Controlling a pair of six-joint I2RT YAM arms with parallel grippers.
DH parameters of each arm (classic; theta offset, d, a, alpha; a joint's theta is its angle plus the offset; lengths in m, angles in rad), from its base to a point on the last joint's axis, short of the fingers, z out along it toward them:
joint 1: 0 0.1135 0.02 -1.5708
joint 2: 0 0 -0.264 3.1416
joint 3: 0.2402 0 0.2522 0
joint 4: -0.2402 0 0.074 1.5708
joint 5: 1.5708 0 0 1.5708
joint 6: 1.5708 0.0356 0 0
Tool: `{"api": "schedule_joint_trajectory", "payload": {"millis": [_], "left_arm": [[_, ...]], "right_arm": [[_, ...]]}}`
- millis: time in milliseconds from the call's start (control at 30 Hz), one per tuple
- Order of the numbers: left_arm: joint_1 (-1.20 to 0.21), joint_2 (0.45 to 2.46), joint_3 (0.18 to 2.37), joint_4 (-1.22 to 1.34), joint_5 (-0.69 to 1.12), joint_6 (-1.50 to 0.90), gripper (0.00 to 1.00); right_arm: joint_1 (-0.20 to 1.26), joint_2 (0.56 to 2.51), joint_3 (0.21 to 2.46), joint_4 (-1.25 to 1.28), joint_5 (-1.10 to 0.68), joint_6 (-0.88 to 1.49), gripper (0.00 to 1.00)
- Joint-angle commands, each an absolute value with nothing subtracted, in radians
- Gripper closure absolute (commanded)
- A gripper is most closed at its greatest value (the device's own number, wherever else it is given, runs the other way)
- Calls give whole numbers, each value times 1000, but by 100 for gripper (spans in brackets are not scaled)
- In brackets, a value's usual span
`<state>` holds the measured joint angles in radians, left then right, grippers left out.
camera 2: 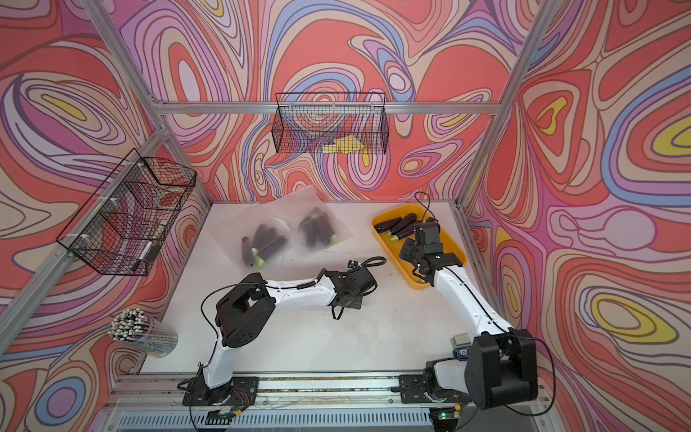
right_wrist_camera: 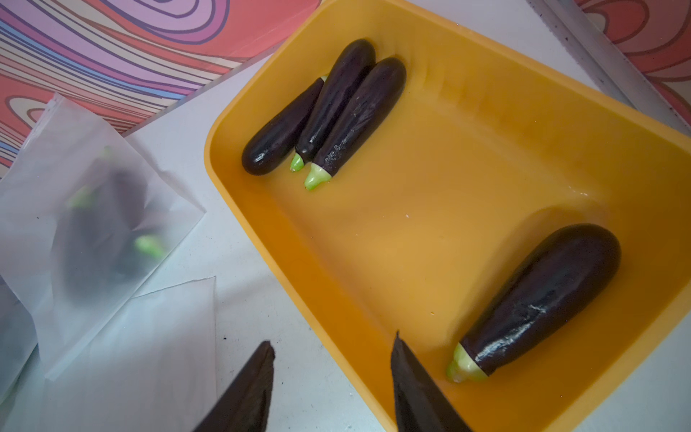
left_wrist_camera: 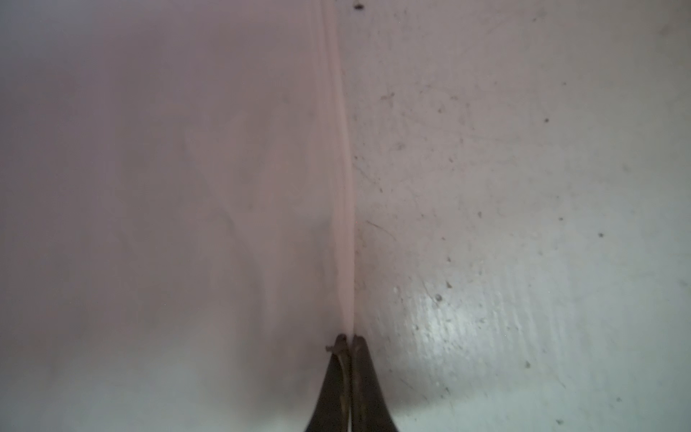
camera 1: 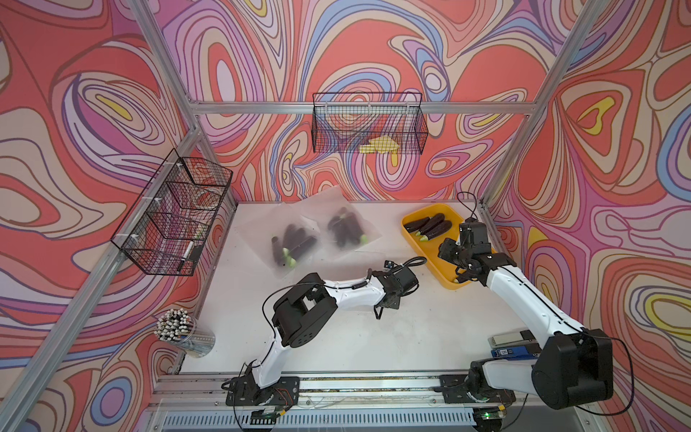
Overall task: Place the eggplant in a zip-top bag and seal the zipper
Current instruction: Open the zipper of the food storage bag at the center of the board.
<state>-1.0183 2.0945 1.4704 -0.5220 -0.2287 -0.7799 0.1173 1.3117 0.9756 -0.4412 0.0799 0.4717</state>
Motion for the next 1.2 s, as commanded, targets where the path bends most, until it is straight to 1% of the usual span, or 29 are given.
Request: {"api": "schedule_joint_trajectory", "payload": {"millis": [0, 167, 267, 367, 433, 500, 600, 733, 800, 900, 1000, 1167], "left_arm": [[-997, 2030, 1436, -461, -49, -756, 100], [-980, 1898, 1373, -299, 179, -793, 100], [-975, 1843, 1325, -229, 199, -818, 100], [-947, 1816, 1245, -154, 210, -859, 100], [-923, 1805, 1192, -88, 237, -887, 100], [-907, 1796, 1168, -60, 248, -883, 100], [-901, 1787, 1163, -50, 259, -850, 100], [-900, 1791, 1137, -11, 272, -850, 100], [-897, 1796, 1127, -1, 281, -854, 100], [-898, 1790, 1110, 17, 285, -861, 100], [-895, 1790, 1102, 25, 291, -866, 100], [-891, 1785, 1089, 47, 302, -875, 100]], "right_arm": [[116, 1319, 961, -449, 65, 455, 48], [115, 1318, 937, -471, 29, 440, 48], [115, 1307, 915, -477, -39, 429, 48], [118, 1319, 903, -487, -261, 407, 52], [127, 1306, 854, -442, -426, 448, 54], [156, 1275, 812, -409, -493, 486, 54], [224, 1248, 760, -329, -545, 557, 53], [325, 1310, 710, -178, -520, 680, 55], [348, 1317, 684, -113, -492, 733, 55], [351, 1332, 687, -132, -449, 748, 57], [351, 1339, 656, -92, -450, 771, 64], [351, 1312, 635, -126, -387, 766, 71]]}}
